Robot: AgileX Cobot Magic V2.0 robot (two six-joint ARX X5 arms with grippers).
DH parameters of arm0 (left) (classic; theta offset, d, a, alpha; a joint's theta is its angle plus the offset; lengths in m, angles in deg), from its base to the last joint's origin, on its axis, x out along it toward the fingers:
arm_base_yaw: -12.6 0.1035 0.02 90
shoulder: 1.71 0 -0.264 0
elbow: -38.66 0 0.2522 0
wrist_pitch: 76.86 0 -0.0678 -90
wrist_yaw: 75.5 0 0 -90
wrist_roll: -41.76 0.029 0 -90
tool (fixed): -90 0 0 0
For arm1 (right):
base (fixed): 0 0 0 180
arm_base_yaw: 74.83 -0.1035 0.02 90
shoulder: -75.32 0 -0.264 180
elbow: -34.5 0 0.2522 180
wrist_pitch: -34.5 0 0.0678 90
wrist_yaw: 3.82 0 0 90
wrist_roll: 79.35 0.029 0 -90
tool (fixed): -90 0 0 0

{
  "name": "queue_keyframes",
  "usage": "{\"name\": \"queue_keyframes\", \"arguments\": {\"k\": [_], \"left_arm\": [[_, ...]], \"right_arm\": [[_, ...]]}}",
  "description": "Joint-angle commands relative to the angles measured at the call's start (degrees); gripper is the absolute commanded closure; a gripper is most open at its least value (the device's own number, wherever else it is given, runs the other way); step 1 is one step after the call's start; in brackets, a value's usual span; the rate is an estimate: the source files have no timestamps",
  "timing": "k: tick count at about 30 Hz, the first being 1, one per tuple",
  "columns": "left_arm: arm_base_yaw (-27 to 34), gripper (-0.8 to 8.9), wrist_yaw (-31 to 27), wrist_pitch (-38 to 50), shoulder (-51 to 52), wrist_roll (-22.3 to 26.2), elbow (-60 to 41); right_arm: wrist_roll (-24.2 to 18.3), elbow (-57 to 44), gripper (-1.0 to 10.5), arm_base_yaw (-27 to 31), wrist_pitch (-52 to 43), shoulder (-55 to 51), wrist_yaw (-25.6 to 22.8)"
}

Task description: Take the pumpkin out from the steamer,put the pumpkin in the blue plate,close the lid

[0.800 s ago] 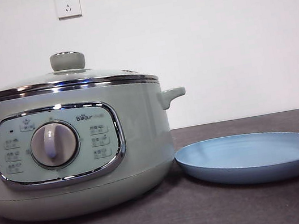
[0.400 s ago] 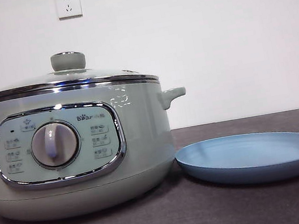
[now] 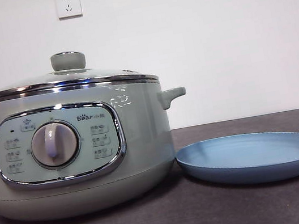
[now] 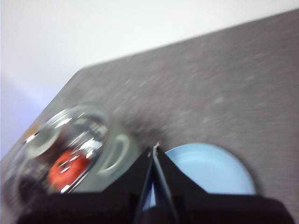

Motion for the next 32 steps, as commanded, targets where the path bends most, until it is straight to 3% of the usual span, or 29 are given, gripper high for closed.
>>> {"name": "queue_keyframes", "arguments": {"k": [1, 3, 6, 10, 11, 19, 24, 26, 30, 32], "left_arm": [[0.0, 8.20, 3.0, -1.4, -1.5, 3.5, 2.7], [0.0, 8.16, 4.3, -2.4, -2.4, 4.7, 4.5], [0.0, 7.92, 4.3, -2.8, -3.0, 4.8, 6.1], [0.0, 4.37, 3.7, -3.0, -3.0, 4.7, 7.0], [0.0, 3.98, 3.7, -3.0, -3.0, 4.5, 7.0], [-0.5, 4.01, 2.3, -2.6, -5.4, 4.1, 7.4], [-4.3, 4.00, 1.2, -3.0, -10.7, 4.5, 10.5], [-6.8, 4.01, -1.0, -4.0, -13.2, 5.9, 12.6], [-12.9, 4.01, -8.3, -7.5, -19.1, 9.8, 17.8], [-15.9, 4.01, -12.1, -8.9, -22.2, 11.6, 20.3]], "right_arm": [[-6.0, 4.2, 9.5, -0.1, 3.1, 3.9, 6.6], [-8.7, 6.9, 8.5, -0.1, 5.8, 6.7, 9.7], [-9.8, 9.3, 6.5, -0.1, 7.5, 9.5, 10.5], [-9.8, 9.8, 5.3, -0.1, 7.5, 10.8, 10.0], [-9.8, 9.8, 5.3, -0.1, 7.5, 11.0, 9.9], [-9.8, 9.8, 5.3, -0.1, 7.5, 11.1, 6.9], [-9.7, 9.8, 5.3, -0.1, 8.0, 11.1, 7.0], [-9.7, 9.8, 5.3, -0.1, 8.7, 11.2, 6.9], [-9.2, 9.8, 3.7, -0.1, 9.6, 11.6, 6.3], [-9.2, 9.8, 3.7, -0.1, 10.3, 11.6, 5.5]]}}
